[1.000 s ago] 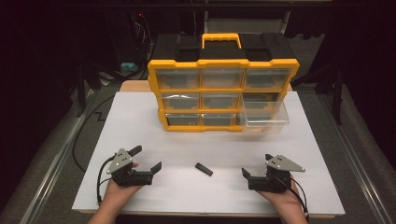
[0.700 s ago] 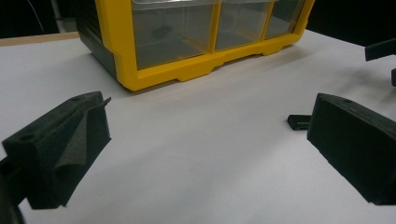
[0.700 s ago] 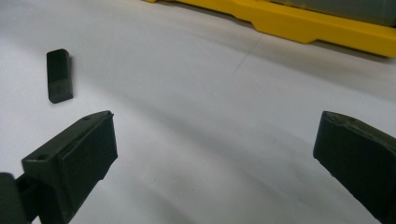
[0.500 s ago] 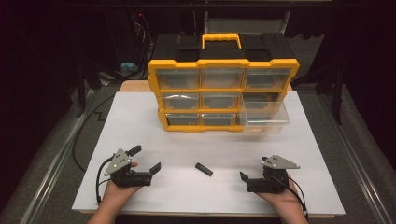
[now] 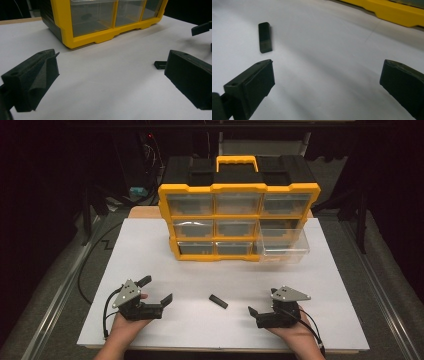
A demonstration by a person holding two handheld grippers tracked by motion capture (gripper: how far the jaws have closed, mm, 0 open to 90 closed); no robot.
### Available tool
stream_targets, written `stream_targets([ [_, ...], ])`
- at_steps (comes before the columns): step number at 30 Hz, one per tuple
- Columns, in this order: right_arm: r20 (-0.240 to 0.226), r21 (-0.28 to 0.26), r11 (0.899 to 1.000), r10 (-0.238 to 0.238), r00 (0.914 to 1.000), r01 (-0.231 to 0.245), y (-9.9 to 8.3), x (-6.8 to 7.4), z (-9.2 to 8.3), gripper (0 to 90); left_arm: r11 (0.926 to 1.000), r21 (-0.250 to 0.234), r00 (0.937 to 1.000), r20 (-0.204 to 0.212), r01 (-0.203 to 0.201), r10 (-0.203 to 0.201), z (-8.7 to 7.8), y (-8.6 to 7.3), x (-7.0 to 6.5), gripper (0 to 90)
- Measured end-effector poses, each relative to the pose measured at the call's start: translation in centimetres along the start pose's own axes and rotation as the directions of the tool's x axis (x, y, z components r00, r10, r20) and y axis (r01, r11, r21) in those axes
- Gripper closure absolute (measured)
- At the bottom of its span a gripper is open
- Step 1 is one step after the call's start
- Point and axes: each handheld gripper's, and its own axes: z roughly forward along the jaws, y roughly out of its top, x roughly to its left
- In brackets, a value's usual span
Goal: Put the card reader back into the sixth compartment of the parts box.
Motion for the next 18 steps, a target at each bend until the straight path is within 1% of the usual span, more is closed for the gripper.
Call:
stream_targets([
  [2, -0.011, 0.0, 1.0, -0.004, 0.9999, 0.004, 0.2, 0.3, 0.2, 0.1, 1.0, -0.001, 1.0, 0.0, 0.0, 0.0, 0.0, 0.0, 0.0, 0.4],
  [6, -0.024, -0.003, 1.0, -0.031, 0.9992, 0.031, 0.6, 1.2, 0.8, 0.1, 1.0, -0.002, 1.0, -0.002, -0.001, 0.001, -0.1, 0.1, 0.1, 0.4],
  [11, -0.046, -0.003, 0.999, -0.041, 0.9981, 0.041, 1.1, 2.1, 1.5, 0.1, 1.0, -0.008, 1.0, 0.0, 0.004, -0.004, -0.1, 0.2, 0.2, 0.4],
  [18, -0.066, -0.008, 0.999, -0.052, 0.9964, 0.052, 2.1, 2.9, 2.2, 0.1, 0.9999, -0.011, 1.0, -0.002, 0.007, -0.007, -0.1, 0.3, 0.4, 0.4],
])
